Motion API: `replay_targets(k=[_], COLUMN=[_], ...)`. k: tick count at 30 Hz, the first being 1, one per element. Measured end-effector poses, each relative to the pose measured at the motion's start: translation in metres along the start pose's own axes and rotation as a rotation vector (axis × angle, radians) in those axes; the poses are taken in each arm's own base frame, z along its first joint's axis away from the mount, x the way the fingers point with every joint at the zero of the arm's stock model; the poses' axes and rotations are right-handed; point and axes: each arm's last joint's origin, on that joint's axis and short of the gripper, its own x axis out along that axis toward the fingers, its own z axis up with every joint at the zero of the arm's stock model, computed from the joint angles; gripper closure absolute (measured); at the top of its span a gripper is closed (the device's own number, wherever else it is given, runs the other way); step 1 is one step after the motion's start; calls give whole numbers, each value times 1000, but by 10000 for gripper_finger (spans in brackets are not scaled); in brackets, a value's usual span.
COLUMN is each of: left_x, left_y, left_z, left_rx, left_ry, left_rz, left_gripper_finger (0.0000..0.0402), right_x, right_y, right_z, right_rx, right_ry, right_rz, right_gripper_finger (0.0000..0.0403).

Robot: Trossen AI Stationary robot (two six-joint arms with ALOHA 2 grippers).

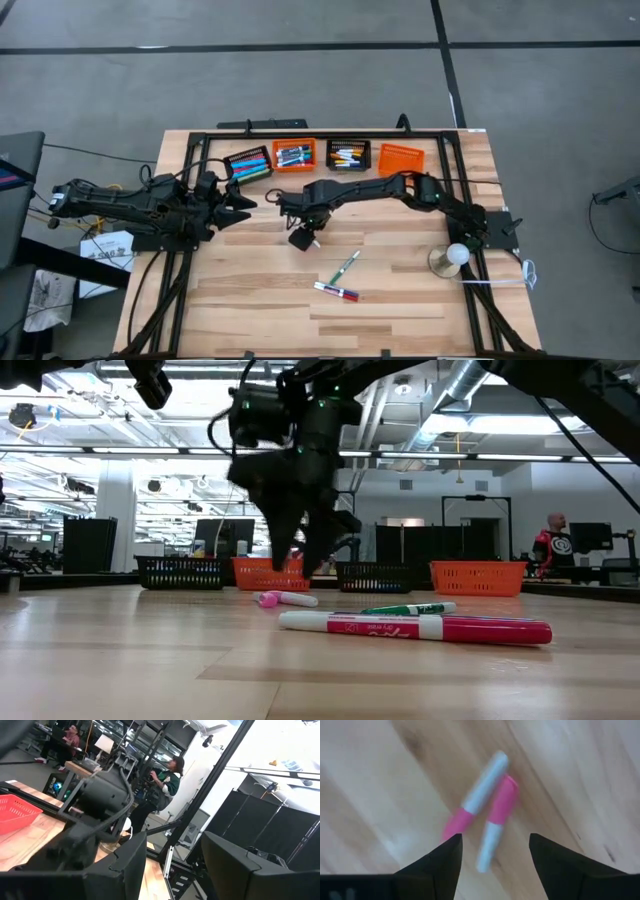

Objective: Pick & Place Markers
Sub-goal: Put the right pink mini highlighter pen into the right black bin

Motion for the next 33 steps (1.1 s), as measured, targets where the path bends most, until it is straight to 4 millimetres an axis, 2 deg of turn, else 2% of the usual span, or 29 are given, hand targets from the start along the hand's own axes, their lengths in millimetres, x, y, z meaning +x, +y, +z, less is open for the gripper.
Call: replay_targets(k=[14,22,26,33], left_x=[0,0,0,0], left_y=[0,0,0,0], left_z=[0,0,0,0], left_rx=[0,0,0,0], left_ry=[0,0,0,-2], left_rz=[0,0,0,4], left_gripper_finger=[211,211,211,211], right_x=[34,37,37,37], right_y=[-5,-6,-7,-14], right_z=[2,2,1,3], right_rx=[1,5,17,54], right_ry=[50,18,17,13], right_rz=[-45,-114,-133,-168], right_gripper_finger=[186,196,238,351])
